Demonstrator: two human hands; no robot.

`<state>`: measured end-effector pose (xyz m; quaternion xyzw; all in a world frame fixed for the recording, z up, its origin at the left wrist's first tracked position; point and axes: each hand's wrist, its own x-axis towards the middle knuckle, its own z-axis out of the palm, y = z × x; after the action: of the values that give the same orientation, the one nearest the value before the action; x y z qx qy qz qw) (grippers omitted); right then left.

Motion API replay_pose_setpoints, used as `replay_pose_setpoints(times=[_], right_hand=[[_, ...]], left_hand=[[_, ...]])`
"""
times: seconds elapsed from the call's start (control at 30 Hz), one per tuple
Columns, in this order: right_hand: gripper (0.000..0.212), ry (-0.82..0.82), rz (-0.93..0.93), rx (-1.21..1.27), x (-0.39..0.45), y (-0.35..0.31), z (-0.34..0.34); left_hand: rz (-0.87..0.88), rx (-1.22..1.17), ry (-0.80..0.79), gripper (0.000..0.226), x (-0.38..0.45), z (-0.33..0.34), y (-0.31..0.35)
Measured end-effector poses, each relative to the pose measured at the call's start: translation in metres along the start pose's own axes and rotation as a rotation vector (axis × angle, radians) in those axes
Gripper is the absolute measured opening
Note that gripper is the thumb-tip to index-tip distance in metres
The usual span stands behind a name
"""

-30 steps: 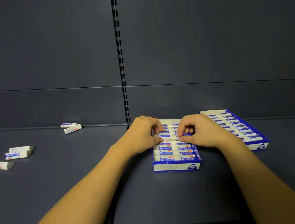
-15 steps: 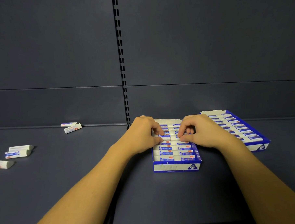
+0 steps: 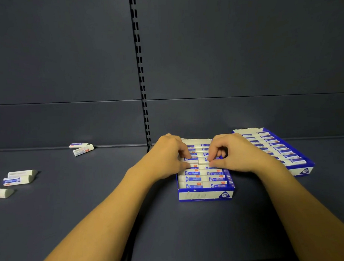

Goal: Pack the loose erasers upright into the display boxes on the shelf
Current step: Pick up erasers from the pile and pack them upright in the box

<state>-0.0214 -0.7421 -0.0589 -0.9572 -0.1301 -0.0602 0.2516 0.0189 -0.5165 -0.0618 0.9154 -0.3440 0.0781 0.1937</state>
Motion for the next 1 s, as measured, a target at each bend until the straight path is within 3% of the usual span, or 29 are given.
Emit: replay_pose_setpoints(times=[1.0], right_hand=[[0.017, 0.031, 0.003, -0.079, -0.0029, -0.0078, 0.0016]], left_hand=[[0.052, 0.049, 0.036, 0.016, 0.0017, 0.0074, -0.0031]])
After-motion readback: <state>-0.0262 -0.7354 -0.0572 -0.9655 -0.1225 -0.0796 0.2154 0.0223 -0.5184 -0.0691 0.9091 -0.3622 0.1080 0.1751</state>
